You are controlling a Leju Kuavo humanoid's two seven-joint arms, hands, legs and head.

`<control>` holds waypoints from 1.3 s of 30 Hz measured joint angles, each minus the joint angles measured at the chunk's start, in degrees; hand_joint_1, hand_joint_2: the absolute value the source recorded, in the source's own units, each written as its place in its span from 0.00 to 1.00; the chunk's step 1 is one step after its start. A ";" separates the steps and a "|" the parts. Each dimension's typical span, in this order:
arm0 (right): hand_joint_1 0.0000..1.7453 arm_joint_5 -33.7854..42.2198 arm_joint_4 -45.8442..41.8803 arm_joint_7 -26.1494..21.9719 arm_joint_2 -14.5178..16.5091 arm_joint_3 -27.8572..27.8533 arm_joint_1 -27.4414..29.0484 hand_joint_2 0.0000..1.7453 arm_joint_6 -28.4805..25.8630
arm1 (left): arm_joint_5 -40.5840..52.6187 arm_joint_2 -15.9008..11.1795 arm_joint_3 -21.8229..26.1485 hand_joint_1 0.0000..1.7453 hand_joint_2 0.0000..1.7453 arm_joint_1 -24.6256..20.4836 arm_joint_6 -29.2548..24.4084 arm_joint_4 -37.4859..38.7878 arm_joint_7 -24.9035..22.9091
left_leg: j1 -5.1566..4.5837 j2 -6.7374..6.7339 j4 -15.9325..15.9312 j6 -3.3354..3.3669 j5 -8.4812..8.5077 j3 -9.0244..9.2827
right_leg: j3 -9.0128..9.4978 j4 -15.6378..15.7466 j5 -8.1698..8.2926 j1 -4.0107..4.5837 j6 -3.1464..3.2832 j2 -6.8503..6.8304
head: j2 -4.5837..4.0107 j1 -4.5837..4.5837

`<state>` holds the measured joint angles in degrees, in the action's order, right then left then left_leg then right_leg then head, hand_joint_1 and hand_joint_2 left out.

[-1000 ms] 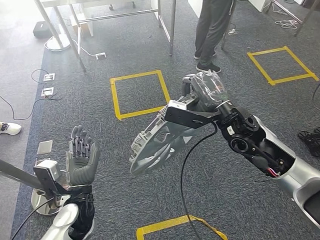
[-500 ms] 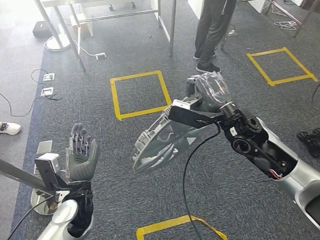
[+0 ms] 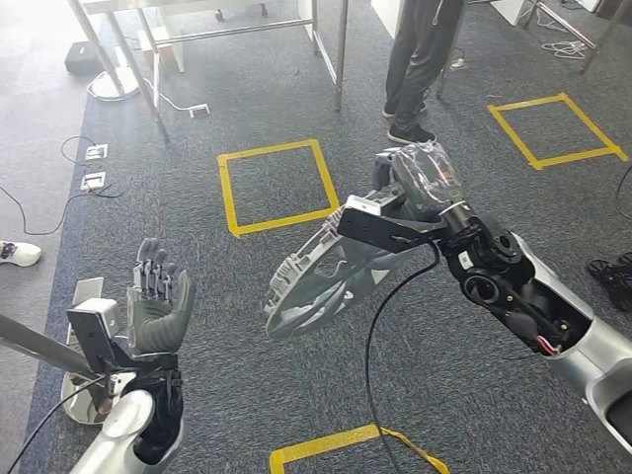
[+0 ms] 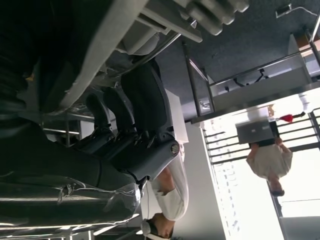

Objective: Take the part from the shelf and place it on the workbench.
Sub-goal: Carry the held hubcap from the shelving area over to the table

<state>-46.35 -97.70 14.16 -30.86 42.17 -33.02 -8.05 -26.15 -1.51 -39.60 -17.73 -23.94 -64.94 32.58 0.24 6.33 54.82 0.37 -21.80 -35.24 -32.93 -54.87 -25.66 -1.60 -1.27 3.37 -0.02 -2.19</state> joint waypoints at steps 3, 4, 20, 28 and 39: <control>1.00 -0.10 0.00 -0.35 0.00 -0.12 0.00 1.00 0.00 | 0.58 0.00 0.00 0.00 1.00 -0.25 -0.34 0.00 0.41 | 0.00 0.00 0.00 0.00 0.00 -0.01 | 0.01 0.00 0.00 0.00 0.00 0.00 | 0.00 0.00; 1.00 -0.10 0.00 -0.49 0.00 -0.14 0.00 1.00 0.00 | 0.81 -0.01 0.00 0.00 1.00 -0.34 -0.54 0.00 0.58 | 0.00 0.00 0.00 0.00 0.00 -0.01 | 0.01 0.00 0.00 0.00 0.00 -0.01 | 0.00 0.00; 1.00 0.83 0.04 -1.03 0.00 -0.14 -0.01 1.00 -0.74 | 2.24 -0.39 0.00 0.00 1.00 -0.37 -2.33 -0.24 0.84 | 0.00 0.01 -0.01 0.00 0.00 -0.01 | 0.04 0.00 0.00 0.00 0.00 -0.02 | 0.00 0.00; 1.00 0.68 0.02 -0.85 0.02 0.33 0.11 1.00 -1.36 | 1.25 -1.43 0.00 0.00 1.00 1.23 -1.54 -1.82 0.78 | 0.00 0.02 -0.01 0.01 -0.01 0.00 | 0.04 0.00 -0.03 0.00 -0.02 -0.06 | 0.00 -0.01; 1.00 0.53 -0.48 -0.44 0.00 -0.12 1.52 1.00 -1.45 | 0.43 -1.60 0.00 0.00 1.00 1.40 -0.80 -2.31 0.60 | 0.00 0.02 0.00 0.01 -0.01 0.01 | 0.04 0.00 -0.02 0.00 -0.02 -0.04 | 0.00 0.00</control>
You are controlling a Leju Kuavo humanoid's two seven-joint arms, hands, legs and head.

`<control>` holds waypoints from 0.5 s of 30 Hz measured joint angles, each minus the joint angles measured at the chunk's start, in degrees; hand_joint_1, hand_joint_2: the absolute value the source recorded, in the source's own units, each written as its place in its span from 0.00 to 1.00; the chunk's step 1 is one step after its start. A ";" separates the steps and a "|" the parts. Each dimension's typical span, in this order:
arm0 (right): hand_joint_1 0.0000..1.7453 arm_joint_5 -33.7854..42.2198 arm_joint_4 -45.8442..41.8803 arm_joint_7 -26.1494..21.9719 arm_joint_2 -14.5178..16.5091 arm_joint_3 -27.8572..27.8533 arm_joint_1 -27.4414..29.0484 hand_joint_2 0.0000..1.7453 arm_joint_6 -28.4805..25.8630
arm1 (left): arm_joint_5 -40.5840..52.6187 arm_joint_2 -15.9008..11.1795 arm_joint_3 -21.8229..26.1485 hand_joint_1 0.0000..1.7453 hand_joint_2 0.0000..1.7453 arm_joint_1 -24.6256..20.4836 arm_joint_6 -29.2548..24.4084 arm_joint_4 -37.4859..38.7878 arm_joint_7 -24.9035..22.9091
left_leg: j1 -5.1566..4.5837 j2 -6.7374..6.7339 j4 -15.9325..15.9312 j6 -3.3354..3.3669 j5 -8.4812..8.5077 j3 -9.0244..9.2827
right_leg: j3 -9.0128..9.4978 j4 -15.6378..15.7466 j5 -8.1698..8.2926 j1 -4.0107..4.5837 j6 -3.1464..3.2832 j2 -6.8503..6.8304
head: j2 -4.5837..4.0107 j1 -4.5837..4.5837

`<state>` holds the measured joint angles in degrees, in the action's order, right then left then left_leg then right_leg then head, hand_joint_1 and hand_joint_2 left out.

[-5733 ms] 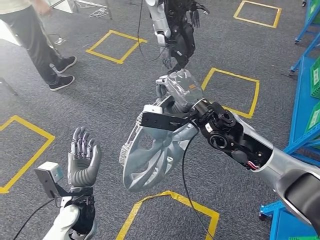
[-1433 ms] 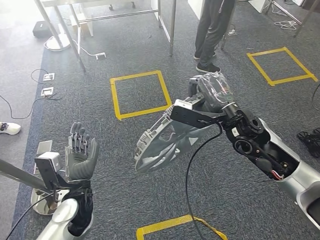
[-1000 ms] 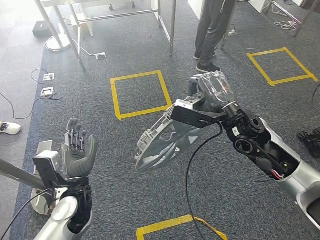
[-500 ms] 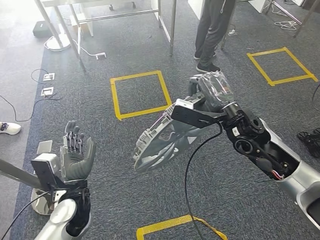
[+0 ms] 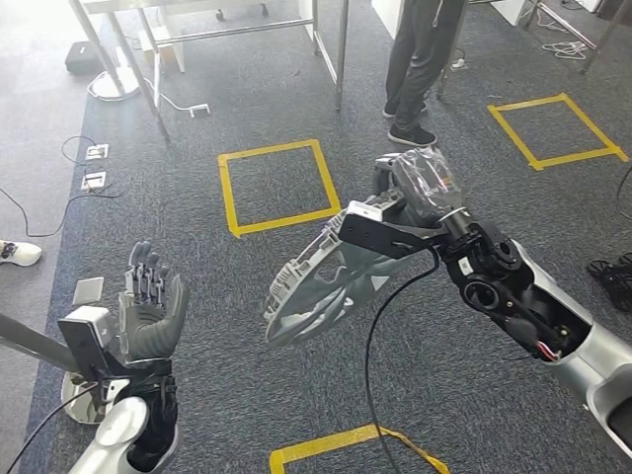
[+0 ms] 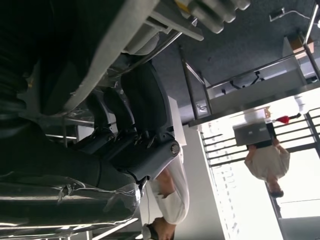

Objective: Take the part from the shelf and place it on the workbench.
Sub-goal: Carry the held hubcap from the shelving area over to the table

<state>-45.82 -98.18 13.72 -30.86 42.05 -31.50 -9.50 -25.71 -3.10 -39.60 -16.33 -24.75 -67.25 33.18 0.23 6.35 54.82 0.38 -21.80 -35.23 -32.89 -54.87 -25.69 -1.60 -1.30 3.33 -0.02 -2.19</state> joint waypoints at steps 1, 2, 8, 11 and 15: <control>1.00 0.00 -0.03 0.01 0.00 -0.09 0.08 1.00 0.01 | -0.09 0.00 0.00 0.00 1.00 0.00 0.01 -0.01 0.00 | 0.00 0.00 0.00 0.00 0.00 0.00 | 0.00 0.00 0.00 0.00 0.00 0.00 | 0.00 0.00; 1.00 -0.01 -0.07 0.02 0.00 -0.18 0.15 1.00 0.02 | -0.13 0.00 0.00 0.00 1.00 0.00 0.01 -0.02 0.00 | 0.00 0.00 0.00 0.00 0.00 0.00 | 0.00 0.00 0.00 0.00 0.00 0.00 | 0.00 0.00; 1.00 -0.02 -0.54 0.10 -0.02 -0.72 0.69 1.00 0.05 | -0.20 0.00 0.00 0.00 1.00 0.00 0.01 -0.24 0.00 | 0.00 0.00 -0.01 0.00 0.00 0.00 | 0.00 0.00 0.00 0.00 0.00 0.00 | 0.00 -0.01; 1.00 -0.01 -0.78 0.13 -0.02 -0.88 0.88 1.00 0.08 | -0.23 0.00 0.00 0.00 1.00 0.01 0.01 -0.34 0.00 | 0.00 0.00 -0.01 0.00 0.00 0.00 | 0.00 0.00 0.00 0.00 0.00 0.01 | 0.00 -0.01; 1.00 -0.01 -0.93 0.14 -0.02 -1.02 0.93 1.00 0.15 | -0.31 0.00 0.00 0.00 1.00 0.01 0.01 -0.43 -0.01 | 0.00 0.00 0.00 0.00 0.00 0.01 | 0.00 0.00 0.00 0.00 0.00 0.01 | 0.00 -0.01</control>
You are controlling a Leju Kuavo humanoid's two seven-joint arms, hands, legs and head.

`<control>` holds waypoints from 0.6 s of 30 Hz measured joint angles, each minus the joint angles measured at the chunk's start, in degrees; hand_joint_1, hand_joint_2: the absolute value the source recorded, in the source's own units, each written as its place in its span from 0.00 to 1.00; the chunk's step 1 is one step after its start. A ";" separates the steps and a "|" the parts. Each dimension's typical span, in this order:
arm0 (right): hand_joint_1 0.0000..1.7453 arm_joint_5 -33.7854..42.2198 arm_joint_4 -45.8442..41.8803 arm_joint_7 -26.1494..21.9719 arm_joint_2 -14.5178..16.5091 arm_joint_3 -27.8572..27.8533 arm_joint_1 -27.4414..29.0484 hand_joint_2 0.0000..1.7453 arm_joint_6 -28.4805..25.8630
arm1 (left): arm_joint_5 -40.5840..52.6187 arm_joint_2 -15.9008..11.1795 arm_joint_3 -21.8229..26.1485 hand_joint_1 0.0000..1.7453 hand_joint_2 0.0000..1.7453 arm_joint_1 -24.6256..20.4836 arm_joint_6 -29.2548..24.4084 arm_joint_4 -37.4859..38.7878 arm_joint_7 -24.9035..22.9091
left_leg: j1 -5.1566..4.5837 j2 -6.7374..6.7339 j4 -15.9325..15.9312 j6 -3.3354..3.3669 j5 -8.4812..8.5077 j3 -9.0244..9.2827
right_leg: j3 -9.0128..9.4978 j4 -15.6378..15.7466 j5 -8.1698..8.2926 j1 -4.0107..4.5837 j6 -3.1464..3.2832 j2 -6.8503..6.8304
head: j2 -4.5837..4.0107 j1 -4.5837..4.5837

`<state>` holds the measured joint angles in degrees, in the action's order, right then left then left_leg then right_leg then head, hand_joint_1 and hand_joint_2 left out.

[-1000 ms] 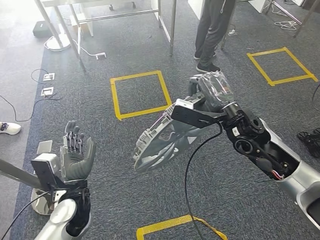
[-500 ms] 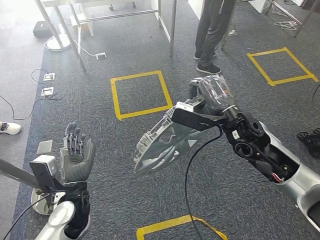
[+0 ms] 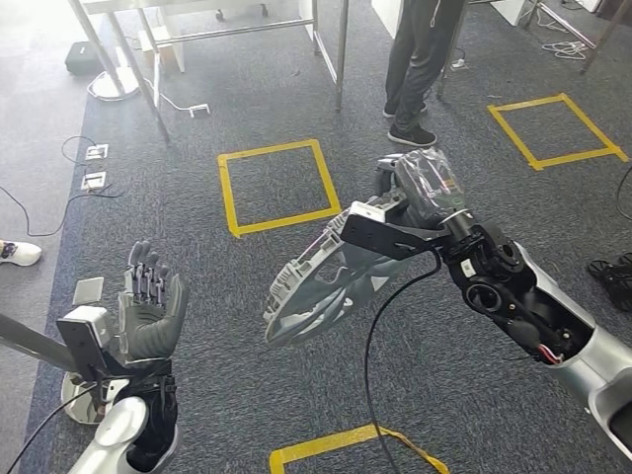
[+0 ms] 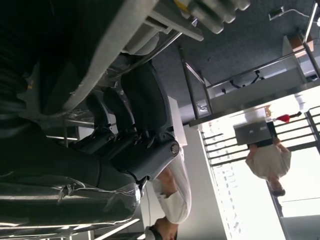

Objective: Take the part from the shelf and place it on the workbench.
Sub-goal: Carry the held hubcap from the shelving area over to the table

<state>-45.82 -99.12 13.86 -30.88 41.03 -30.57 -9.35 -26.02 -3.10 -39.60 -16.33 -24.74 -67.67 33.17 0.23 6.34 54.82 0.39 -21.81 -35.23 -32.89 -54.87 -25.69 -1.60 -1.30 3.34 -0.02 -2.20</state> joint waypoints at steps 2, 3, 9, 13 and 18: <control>1.00 -0.01 -0.02 0.00 0.00 -0.10 0.05 1.00 0.12 | -0.13 0.00 0.00 0.00 1.00 0.00 -0.01 -0.07 -0.01 | 0.00 0.00 0.00 0.00 0.00 0.00 | 0.00 0.00 0.00 0.00 0.00 0.00 | 0.00 0.01; 1.00 -0.01 -0.02 0.00 0.00 -0.14 0.09 1.00 0.16 | -0.18 0.00 0.00 0.00 1.00 0.00 -0.01 -0.08 -0.01 | 0.00 0.00 0.00 0.00 0.00 0.00 | 0.00 0.00 0.00 0.00 0.00 0.00 | 0.00 0.01; 1.00 0.00 -0.03 0.00 0.00 -0.22 0.18 1.00 0.25 | -0.25 -0.01 0.00 0.00 1.00 0.00 -0.26 -0.10 -0.02 | 0.00 0.00 0.00 0.00 0.00 0.00 | 0.00 0.00 0.00 0.00 0.00 0.00 | 0.00 0.01; 1.00 -0.01 -0.03 -0.01 0.00 -0.27 0.28 1.00 0.28 | -0.05 -0.02 0.00 0.00 1.00 0.00 -0.52 -0.10 0.02 | 0.00 0.00 0.00 0.00 0.00 0.00 | 0.00 0.00 0.00 0.00 0.00 0.00 | 0.00 0.01; 1.00 0.00 -0.03 -0.06 0.00 -0.27 0.29 1.00 0.33 | -0.03 -0.02 0.00 0.00 1.00 -0.02 -0.52 -0.27 0.09 | 0.00 0.00 0.00 0.00 0.00 0.00 | 0.00 0.00 0.00 0.00 0.00 0.00 | 0.00 0.01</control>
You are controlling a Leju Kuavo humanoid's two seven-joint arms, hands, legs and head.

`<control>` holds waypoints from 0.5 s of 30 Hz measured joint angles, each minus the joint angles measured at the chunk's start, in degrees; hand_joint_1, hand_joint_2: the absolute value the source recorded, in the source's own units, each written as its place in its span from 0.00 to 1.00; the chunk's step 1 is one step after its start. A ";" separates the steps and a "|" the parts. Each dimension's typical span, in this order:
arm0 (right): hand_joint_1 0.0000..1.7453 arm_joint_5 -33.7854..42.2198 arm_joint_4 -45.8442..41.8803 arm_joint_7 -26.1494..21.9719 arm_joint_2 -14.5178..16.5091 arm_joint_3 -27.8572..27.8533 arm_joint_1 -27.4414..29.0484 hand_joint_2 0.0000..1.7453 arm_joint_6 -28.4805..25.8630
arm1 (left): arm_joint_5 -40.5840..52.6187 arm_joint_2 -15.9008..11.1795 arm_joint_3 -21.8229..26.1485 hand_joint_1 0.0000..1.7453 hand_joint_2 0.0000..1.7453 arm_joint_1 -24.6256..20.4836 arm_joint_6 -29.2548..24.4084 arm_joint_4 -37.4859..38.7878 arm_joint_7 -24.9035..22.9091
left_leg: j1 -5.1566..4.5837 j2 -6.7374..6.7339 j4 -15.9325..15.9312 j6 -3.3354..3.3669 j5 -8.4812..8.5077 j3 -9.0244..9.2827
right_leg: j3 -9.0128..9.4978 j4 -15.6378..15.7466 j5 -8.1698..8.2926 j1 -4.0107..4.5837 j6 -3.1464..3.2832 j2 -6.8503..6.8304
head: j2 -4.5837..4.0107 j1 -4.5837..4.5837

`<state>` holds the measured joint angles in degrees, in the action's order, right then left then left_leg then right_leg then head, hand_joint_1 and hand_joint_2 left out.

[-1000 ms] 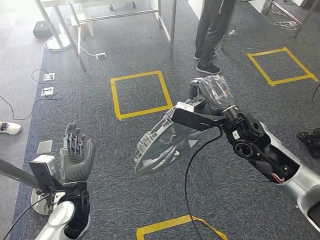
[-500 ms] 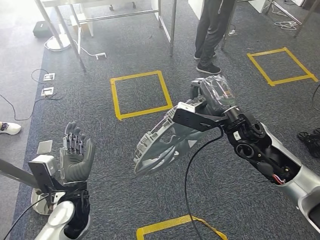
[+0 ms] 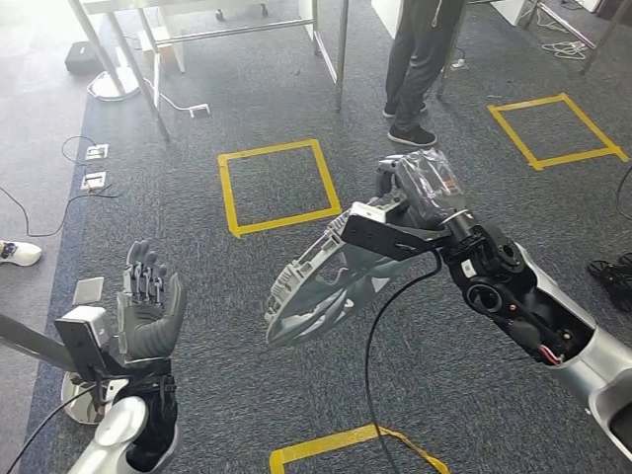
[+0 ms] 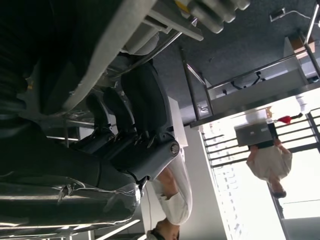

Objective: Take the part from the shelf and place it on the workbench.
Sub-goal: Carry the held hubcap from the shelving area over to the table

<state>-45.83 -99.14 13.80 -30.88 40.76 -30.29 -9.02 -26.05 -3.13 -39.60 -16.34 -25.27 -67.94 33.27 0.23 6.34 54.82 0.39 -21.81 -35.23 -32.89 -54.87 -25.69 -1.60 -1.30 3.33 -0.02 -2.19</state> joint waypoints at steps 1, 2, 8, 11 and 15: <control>1.00 0.00 0.00 -0.01 0.00 0.00 0.00 1.00 0.01 | -0.01 0.00 0.00 0.00 1.00 -0.01 0.01 -0.04 0.00 | 0.00 0.00 0.00 0.00 0.00 0.00 | 0.00 0.00 0.00 0.00 0.00 0.00 | 0.00 0.00; 1.00 0.01 0.00 -0.01 0.00 0.00 0.00 1.00 0.02 | -0.05 0.00 0.00 0.00 1.00 -0.02 0.03 -0.08 0.00 | 0.00 0.00 0.00 0.00 0.00 0.00 | 0.00 0.00 0.00 0.00 0.00 0.00 | 0.00 0.01; 1.00 -0.01 0.00 -0.20 0.00 0.01 -0.01 1.00 0.09 | -0.68 -0.08 0.00 0.00 1.00 -0.03 0.32 -0.19 -0.06 | -0.16 0.00 0.36 0.29 -0.19 -0.08 | 0.07 0.10 -0.02 -0.21 -0.11 0.01 | 0.00 0.09; 1.00 0.01 0.00 -0.34 0.00 0.03 -0.04 1.00 0.14 | -0.78 -0.21 0.00 0.00 1.00 -0.06 0.42 -0.31 -0.11 | -0.27 -0.04 0.64 0.67 -0.43 -0.10 | 0.18 0.16 -0.10 -0.27 -0.32 0.07 | 0.00 0.21; 1.00 0.02 -0.09 -0.52 -0.02 -0.08 -0.08 1.00 0.15 | -0.86 -0.23 0.00 0.00 1.00 -0.15 0.41 -0.82 -0.10 | 0.41 -0.59 -1.14 1.19 -0.06 1.28 | -0.02 -0.77 -1.09 0.02 -0.84 -0.64 | 0.00 0.00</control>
<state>-45.81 -99.24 13.28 -30.90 40.69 -30.37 -8.87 -26.91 -3.36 -39.60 -16.49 -24.86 -68.76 33.16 0.64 5.75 53.67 1.58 -21.87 -33.95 -32.90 -55.63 -26.78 -1.58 -2.14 2.69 -0.02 -2.19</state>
